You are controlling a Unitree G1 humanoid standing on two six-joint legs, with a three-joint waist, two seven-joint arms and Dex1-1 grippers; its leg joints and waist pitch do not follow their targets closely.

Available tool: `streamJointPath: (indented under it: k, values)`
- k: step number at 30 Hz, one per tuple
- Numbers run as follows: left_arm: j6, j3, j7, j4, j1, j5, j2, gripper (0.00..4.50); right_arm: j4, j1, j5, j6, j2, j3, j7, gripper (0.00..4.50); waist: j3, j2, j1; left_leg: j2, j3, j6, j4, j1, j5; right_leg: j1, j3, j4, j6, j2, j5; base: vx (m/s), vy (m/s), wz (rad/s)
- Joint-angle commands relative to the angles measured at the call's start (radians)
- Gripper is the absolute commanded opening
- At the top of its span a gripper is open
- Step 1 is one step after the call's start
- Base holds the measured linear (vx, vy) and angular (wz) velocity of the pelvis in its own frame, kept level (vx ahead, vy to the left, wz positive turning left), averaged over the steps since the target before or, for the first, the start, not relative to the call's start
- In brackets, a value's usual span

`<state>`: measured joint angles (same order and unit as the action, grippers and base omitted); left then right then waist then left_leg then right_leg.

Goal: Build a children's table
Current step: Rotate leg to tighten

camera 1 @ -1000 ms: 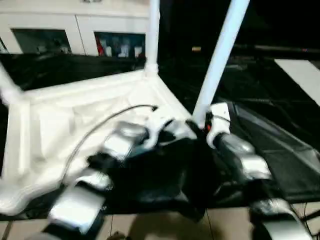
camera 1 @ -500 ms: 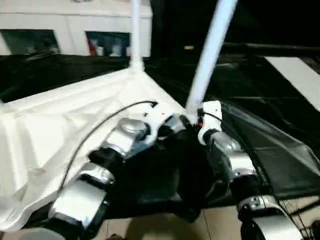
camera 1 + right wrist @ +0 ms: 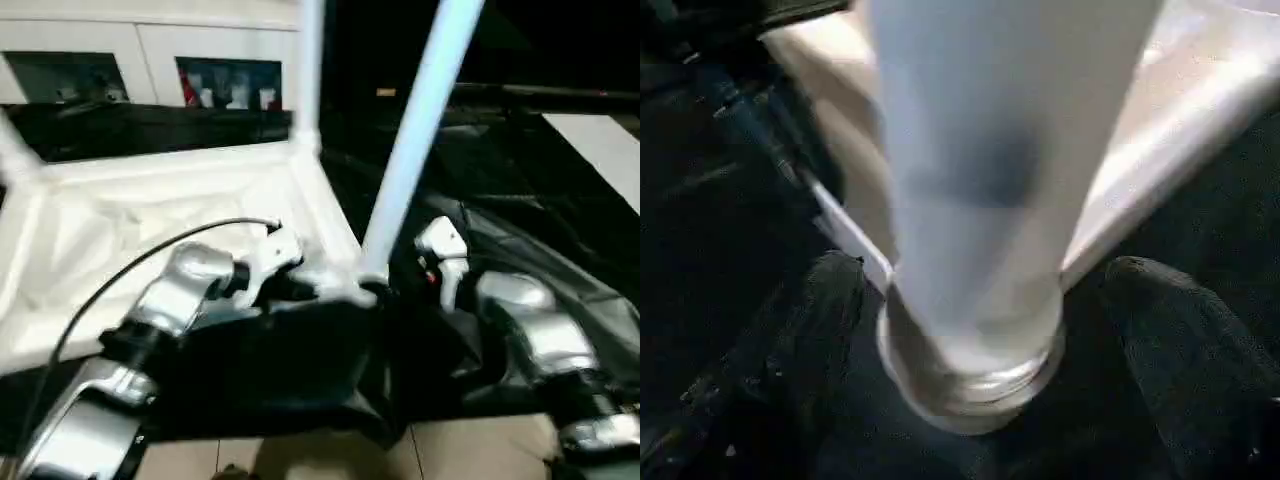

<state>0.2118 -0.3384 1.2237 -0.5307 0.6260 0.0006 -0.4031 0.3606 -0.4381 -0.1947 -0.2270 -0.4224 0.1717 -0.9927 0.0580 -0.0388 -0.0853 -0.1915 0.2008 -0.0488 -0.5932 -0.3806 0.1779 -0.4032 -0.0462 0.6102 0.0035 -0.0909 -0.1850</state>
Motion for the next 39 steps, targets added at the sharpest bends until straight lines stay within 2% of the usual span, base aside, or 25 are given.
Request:
streamJointPath:
  k: [1, 3, 8, 11, 14, 16, 19, 21, 23, 26, 32, 34, 37, 38, 39]
  values:
    - [0.016, -0.042, 0.046, 0.025, -0.009, 0.001, 0.009, 0.00, -0.021, 0.001, -0.007, -0.012, -0.012, 0.026, -0.039, 4.10, -0.062, 0.010, 0.004, -0.047, -0.018, 0.004, 0.082, 0.030, 0.274, 0.038, 0.039, -0.071, -0.242, -0.054, -0.202, 0.000, 0.000, 0.00]
    - [0.022, -0.039, 0.049, 0.032, -0.008, 0.001, 0.010, 0.00, -0.009, -0.002, 0.012, 0.005, -0.014, 0.037, -0.046, 4.10, -0.063, 0.011, 0.000, -0.046, -0.017, -0.007, 0.080, 0.033, 0.277, 0.033, 0.040, -0.071, -0.243, -0.054, -0.200, 0.000, 0.000, 0.00]
    - [0.023, -0.037, 0.048, 0.035, -0.003, 0.003, 0.011, 0.00, 0.029, -0.016, 0.071, 0.047, -0.018, 0.072, -0.067, 4.10, -0.068, 0.008, -0.001, -0.042, -0.018, -0.003, 0.076, 0.025, 0.220, 0.041, 0.037, -0.061, -0.248, -0.053, -0.127, 0.000, 0.000, 0.00]
    - [0.026, -0.038, 0.049, 0.043, -0.003, -0.001, 0.006, 0.00, 0.043, -0.026, 0.070, 0.045, -0.009, 0.069, -0.067, 4.10, -0.068, 0.004, -0.002, -0.042, -0.017, 0.007, 0.074, 0.024, 0.210, 0.043, 0.037, -0.061, -0.255, -0.053, -0.114, 0.000, 0.000, 0.00]
    - [0.030, -0.036, 0.052, 0.050, -0.003, -0.003, 0.002, 0.00, 0.040, -0.031, 0.058, 0.035, -0.009, 0.067, -0.064, 4.10, -0.069, 0.006, -0.003, -0.042, -0.017, 0.016, 0.073, 0.025, 0.195, 0.043, 0.037, -0.058, -0.256, -0.053, -0.103, 0.000, 0.000, 0.00]
    - [0.034, -0.035, 0.054, 0.056, -0.006, -0.005, -0.001, 0.00, 0.036, -0.032, 0.048, 0.032, -0.010, 0.066, -0.065, 3.82, -0.070, 0.007, -0.003, -0.042, -0.017, 0.019, 0.071, 0.025, 0.189, 0.044, 0.037, -0.057, -0.260, -0.052, -0.091, 0.000, 0.000, 0.00]
    - [0.033, -0.036, 0.057, 0.055, -0.007, -0.003, -0.003, 0.00, 0.037, -0.030, 0.044, 0.037, -0.007, 0.057, -0.075, 3.82, -0.070, 0.010, -0.002, -0.042, -0.017, 0.017, 0.071, 0.025, 0.196, 0.044, 0.037, -0.057, -0.262, -0.052, -0.093, 0.000, 0.000, 0.00]
    - [0.033, -0.037, 0.059, 0.054, -0.008, -0.002, -0.003, 0.00, 0.038, -0.027, 0.043, 0.041, -0.007, 0.053, -0.082, 3.41, -0.070, 0.009, -0.002, -0.042, -0.017, 0.015, 0.072, 0.025, 0.198, 0.044, 0.036, -0.057, -0.262, -0.052, -0.093, 0.000, 0.000, 0.00]
    - [0.033, -0.037, 0.060, 0.053, -0.007, -0.003, -0.003, 0.00, 0.041, -0.027, 0.045, 0.043, -0.006, 0.051, -0.085, 3.41, -0.070, 0.008, -0.002, -0.042, -0.017, 0.015, 0.071, 0.025, 0.196, 0.045, 0.036, -0.056, -0.263, -0.052, -0.090, 0.000, 0.000, 0.00]
    - [0.035, -0.036, 0.062, 0.051, -0.005, -0.004, -0.005, 0.00, 0.043, -0.026, 0.040, 0.040, -0.005, 0.050, -0.091, 3.01, -0.072, 0.006, -0.004, -0.042, -0.016, 0.022, 0.069, 0.025, 0.181, 0.045, 0.036, -0.054, -0.267, -0.052, -0.074, 0.000, 0.000, 0.00]
    - [0.042, -0.037, 0.069, 0.054, -0.007, -0.008, -0.008, 0.00, 0.049, -0.027, 0.029, 0.038, 0.000, 0.050, -0.090, 2.73, -0.072, 0.008, -0.004, -0.041, -0.016, 0.023, 0.069, 0.025, 0.182, 0.046, 0.035, -0.053, -0.271, -0.052, -0.071, 0.000, 0.000, 0.00]
    - [0.044, -0.038, 0.073, 0.055, -0.010, -0.009, -0.008, 0.00, 0.049, -0.024, 0.024, 0.032, 0.009, 0.043, -0.081, 2.70, -0.072, 0.012, -0.003, -0.041, -0.017, 0.020, 0.069, 0.026, 0.185, 0.045, 0.036, -0.053, -0.272, -0.052, -0.073, 0.000, 0.000, 0.00]
    - [0.055, -0.036, 0.064, 0.049, -0.012, -0.011, 0.004, 0.00, 0.066, -0.018, 0.022, 0.007, 0.048, 0.015, -0.002, 2.68, -0.071, 0.011, -0.002, -0.041, -0.017, 0.017, 0.069, 0.025, 0.190, 0.044, 0.036, -0.054, -0.272, -0.052, -0.082, 0.000, 0.000, 0.00]
    - [0.068, -0.029, 0.024, 0.025, -0.003, -0.004, 0.026, 0.00, 0.098, -0.020, 0.035, -0.002, 0.088, -0.011, 0.102, 2.67, -0.071, 0.014, -0.002, -0.041, -0.017, 0.013, 0.070, 0.026, 0.195, 0.044, 0.036, -0.055, -0.272, -0.052, -0.090, 0.000, 0.000, 0.00]
    - [0.073, -0.022, -0.027, -0.007, 0.010, 0.009, 0.050, 0.00, 0.124, -0.021, 0.048, -0.007, 0.122, -0.030, 0.188, 2.67, -0.067, 0.012, 0.006, -0.038, -0.019, -0.011, 0.075, 0.022, 0.228, 0.044, 0.036, -0.061, -0.257, -0.052, -0.147, 0.000, 0.000, 0.00]
